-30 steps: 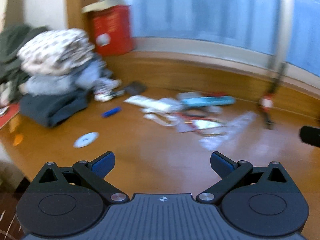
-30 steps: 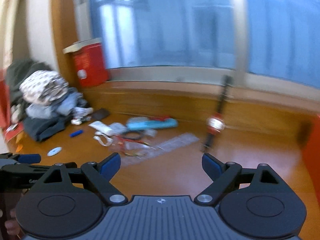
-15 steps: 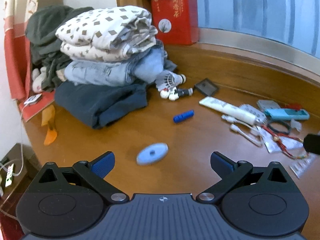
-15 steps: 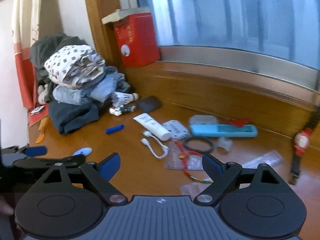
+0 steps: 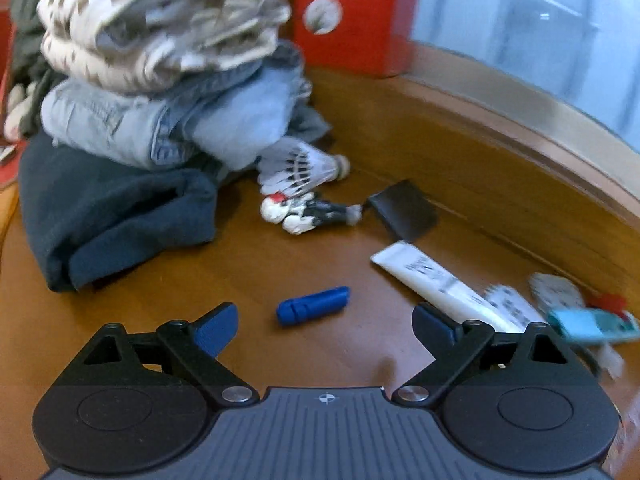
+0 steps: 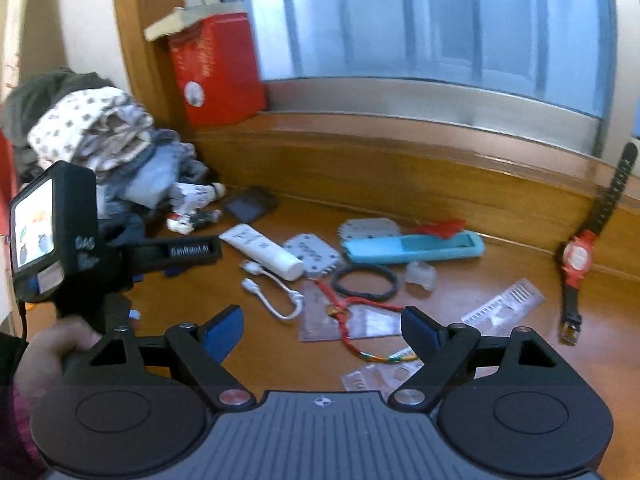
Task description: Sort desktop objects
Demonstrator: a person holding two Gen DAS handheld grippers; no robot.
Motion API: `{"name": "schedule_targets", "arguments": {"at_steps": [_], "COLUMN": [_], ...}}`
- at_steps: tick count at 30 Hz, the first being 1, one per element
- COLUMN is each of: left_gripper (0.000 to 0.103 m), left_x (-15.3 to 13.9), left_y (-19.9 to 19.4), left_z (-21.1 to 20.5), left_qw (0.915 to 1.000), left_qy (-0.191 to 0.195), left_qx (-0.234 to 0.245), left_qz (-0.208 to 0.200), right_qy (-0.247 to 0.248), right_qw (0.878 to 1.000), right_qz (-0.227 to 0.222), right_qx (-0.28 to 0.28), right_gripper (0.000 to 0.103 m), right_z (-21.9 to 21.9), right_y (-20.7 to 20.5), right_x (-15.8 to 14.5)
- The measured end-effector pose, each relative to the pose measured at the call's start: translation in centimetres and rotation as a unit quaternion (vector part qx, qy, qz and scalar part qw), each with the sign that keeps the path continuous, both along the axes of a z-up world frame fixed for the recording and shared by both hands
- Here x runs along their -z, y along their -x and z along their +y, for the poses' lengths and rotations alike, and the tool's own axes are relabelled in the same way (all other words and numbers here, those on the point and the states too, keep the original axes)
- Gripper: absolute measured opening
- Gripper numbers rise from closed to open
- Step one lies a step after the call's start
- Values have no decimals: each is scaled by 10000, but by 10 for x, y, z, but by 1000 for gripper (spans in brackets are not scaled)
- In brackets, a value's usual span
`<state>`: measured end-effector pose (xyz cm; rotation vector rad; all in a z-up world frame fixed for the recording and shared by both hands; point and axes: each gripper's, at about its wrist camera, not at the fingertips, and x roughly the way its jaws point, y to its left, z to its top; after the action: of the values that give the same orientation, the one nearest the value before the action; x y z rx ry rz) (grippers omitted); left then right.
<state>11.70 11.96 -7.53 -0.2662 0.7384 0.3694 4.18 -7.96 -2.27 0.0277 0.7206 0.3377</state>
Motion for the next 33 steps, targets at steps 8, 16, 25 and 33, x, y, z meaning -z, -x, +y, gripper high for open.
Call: {"name": "schedule_targets", "arguments": {"at_steps": [8, 16, 25, 33], "left_gripper": [82, 78, 82, 81], "left_x": [10, 9, 5, -3], "left_y": [-9, 3, 29, 31], "left_z": [1, 11, 41, 39], "left_qw": [9991, 9981, 9958, 9975], "left_qy": [-179, -535, -673, -556], "left_qx": [-360, -292, -495, -403], "left_qz": [-95, 127, 380, 178], "right_qy": [141, 117, -497, -259], "right_qw": [9998, 9988, 9940, 9890], "right_qz": [166, 240, 212, 26], "right_qx": [-37, -419, -954, -1457], "right_gripper": [87, 87, 85, 44], "right_z": [3, 11, 30, 72], "right_y": [-21, -44, -81, -120], "right_x": [11, 23, 27, 29]}}
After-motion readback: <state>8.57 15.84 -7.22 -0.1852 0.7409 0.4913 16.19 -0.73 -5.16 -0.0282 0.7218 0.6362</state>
